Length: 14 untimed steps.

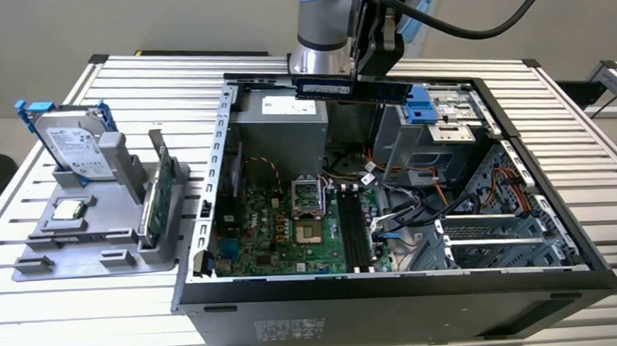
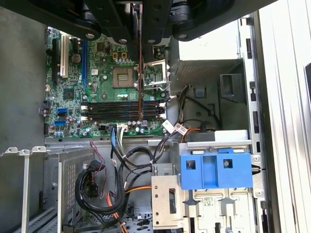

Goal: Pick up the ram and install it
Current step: 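Insert the ram into the slot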

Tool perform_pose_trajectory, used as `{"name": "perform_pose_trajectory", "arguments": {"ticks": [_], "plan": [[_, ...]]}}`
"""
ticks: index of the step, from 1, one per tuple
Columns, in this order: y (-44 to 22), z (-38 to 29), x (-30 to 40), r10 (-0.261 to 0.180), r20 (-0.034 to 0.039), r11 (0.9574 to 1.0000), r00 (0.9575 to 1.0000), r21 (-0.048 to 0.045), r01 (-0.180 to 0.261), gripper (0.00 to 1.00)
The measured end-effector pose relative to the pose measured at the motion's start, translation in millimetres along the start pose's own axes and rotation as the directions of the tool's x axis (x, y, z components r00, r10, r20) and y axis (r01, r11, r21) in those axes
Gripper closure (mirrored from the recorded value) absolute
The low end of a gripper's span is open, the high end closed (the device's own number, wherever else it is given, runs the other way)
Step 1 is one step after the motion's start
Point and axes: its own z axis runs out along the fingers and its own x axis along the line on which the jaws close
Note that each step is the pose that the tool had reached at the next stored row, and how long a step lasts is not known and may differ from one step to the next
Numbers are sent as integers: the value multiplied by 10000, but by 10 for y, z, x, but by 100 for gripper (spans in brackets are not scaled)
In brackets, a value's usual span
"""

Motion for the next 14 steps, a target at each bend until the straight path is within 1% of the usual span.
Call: {"name": "perform_pose_trajectory", "arguments": {"ticks": [14], "plan": [[0,2,1,0,1,10000,10000,0,0,100]]}}
